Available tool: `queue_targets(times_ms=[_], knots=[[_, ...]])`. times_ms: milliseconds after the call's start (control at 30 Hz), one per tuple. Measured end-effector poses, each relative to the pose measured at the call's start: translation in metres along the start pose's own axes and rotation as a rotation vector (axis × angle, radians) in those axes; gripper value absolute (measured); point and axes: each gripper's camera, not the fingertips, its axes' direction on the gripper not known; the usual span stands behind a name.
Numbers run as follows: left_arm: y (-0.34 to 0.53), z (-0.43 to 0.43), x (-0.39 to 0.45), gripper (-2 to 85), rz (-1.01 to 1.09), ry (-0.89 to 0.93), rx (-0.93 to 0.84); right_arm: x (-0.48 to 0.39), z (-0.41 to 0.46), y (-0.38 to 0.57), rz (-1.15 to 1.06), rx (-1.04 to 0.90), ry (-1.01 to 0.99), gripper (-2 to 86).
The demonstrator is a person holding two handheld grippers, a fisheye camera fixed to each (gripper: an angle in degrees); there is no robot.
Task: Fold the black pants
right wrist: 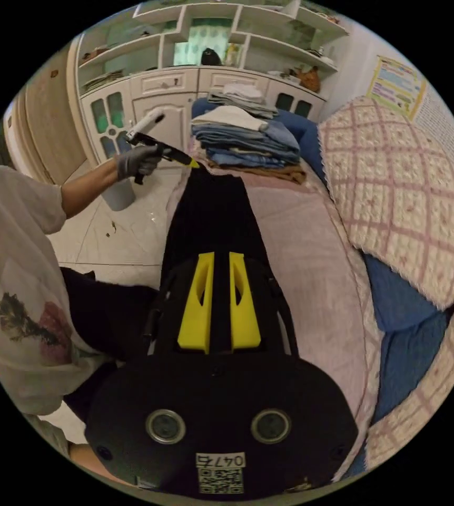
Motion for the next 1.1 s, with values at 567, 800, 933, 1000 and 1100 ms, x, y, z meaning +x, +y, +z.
queue_targets(times_ms=[567,800,933,1000,1100], knots=[[0.056,0.035,0.000,-1.0,-0.100,0.121,-0.029,0.030,0.281,-0.244,-0.029,-0.097,-0.202,0.6],[0.056,0.037,0.032,-0.9,-0.036,0.084,0.005,0.012,0.258,-0.259,-0.023,0.109,-0.111,-1.2],[0.053,0.056,0.038,-0.8,-0.029,0.034,-0.031,-0.003,0.280,-0.277,-0.043,0.055,-0.016,-1.1],[0.054,0.070,0.037,-0.6,-0.048,0.022,-0.072,-0.010,0.301,-0.282,-0.042,-0.002,-0.001,-0.8],[0.060,0.062,0.037,0.8,-0.073,0.006,-0.051,-0.018,0.326,-0.286,0.010,-0.054,-0.006,0.9]])
